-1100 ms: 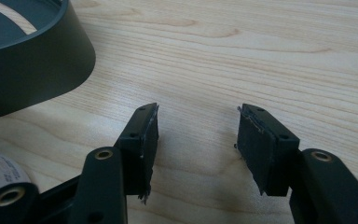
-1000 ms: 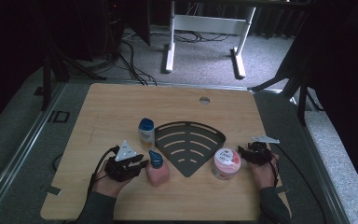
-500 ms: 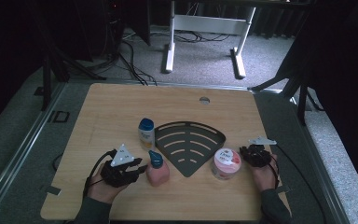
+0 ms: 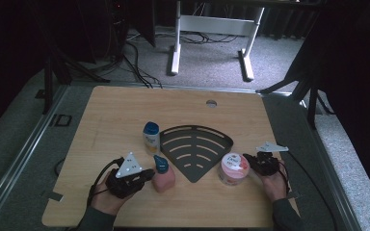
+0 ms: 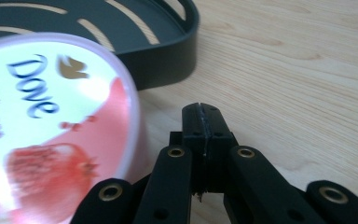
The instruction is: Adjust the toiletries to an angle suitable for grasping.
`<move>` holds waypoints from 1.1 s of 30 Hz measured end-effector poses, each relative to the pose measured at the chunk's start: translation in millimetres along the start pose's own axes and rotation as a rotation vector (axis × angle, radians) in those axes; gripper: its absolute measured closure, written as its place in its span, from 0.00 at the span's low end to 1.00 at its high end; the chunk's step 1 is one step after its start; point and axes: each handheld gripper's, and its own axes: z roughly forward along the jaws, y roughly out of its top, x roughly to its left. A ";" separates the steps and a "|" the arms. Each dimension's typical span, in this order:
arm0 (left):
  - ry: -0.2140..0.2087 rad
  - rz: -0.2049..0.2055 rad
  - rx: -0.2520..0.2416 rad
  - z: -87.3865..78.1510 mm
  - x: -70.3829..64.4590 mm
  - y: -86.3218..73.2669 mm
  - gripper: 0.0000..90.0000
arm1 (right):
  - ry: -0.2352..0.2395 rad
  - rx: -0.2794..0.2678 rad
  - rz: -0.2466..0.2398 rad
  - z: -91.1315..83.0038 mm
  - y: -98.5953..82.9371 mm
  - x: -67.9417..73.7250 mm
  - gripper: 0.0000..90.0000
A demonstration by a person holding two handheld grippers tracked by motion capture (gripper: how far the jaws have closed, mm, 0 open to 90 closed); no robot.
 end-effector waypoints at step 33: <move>0.024 0.097 0.049 48.8 -23.2 62.1 0.99 | 0.073 -0.008 -0.022 -2.6 -1.6 2.4 1.00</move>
